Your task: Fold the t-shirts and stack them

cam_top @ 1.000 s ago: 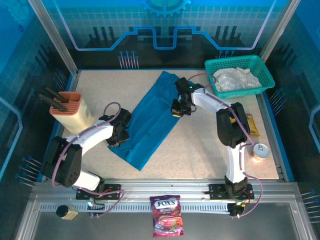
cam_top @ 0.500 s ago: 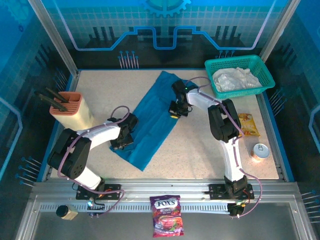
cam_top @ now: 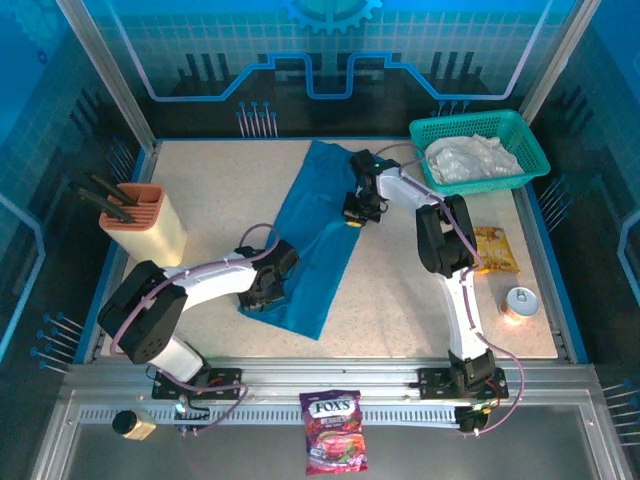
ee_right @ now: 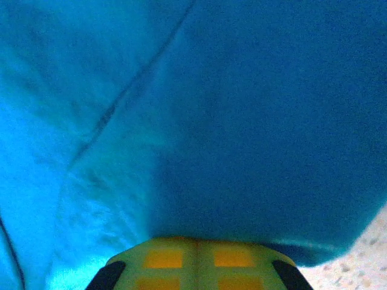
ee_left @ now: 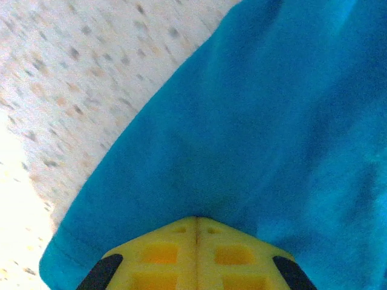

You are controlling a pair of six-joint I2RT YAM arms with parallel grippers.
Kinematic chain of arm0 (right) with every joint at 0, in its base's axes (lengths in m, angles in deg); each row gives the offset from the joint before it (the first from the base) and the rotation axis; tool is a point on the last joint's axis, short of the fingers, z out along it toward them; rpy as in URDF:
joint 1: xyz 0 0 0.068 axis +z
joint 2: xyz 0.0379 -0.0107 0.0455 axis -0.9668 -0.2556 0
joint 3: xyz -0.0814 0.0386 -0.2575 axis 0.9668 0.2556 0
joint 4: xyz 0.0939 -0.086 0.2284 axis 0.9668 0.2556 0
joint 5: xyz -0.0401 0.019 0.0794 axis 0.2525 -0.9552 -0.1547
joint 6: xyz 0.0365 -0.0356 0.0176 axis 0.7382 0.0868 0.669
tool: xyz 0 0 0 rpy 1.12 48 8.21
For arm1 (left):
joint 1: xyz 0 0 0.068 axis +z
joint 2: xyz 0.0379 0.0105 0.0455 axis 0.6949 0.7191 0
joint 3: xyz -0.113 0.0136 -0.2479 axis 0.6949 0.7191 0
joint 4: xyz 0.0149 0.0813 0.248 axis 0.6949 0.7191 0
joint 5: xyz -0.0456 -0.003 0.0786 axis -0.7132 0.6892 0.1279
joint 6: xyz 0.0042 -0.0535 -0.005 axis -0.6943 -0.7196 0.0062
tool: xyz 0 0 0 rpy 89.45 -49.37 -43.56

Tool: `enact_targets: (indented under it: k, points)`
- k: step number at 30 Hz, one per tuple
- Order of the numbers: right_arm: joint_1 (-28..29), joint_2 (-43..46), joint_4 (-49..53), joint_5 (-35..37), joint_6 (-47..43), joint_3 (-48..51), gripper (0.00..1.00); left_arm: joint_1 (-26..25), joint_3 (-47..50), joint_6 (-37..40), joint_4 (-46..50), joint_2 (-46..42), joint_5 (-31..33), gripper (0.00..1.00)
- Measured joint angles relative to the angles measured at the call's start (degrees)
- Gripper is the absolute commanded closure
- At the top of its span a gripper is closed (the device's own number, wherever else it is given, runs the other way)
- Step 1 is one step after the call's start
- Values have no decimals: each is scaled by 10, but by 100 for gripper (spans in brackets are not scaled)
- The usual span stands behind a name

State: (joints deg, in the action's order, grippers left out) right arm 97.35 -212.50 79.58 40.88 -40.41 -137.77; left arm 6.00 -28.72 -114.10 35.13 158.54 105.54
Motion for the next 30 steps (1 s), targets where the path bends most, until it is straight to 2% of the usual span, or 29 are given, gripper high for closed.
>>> enact_targets:
  k: [4,12,19,24,27,30]
  points:
    - [-8,-22,30,1,-31,-42,100,-41,0,-33,-10,-5,-30,93]
    - [-14,-24,61,17,-72,-50,100,-121,-4,-86,-25,-6,-86,93]
    - [-24,-24,70,22,-85,-51,100,-143,-18,-103,-17,2,-102,93]
    - [-31,-19,67,34,-110,-48,100,-143,-52,-98,19,-1,-69,87]
    - [-31,8,54,51,-137,-18,100,-143,-97,-76,48,-16,-24,76]
    - [-29,75,43,64,-173,24,90,-143,-164,-27,67,-50,39,64]
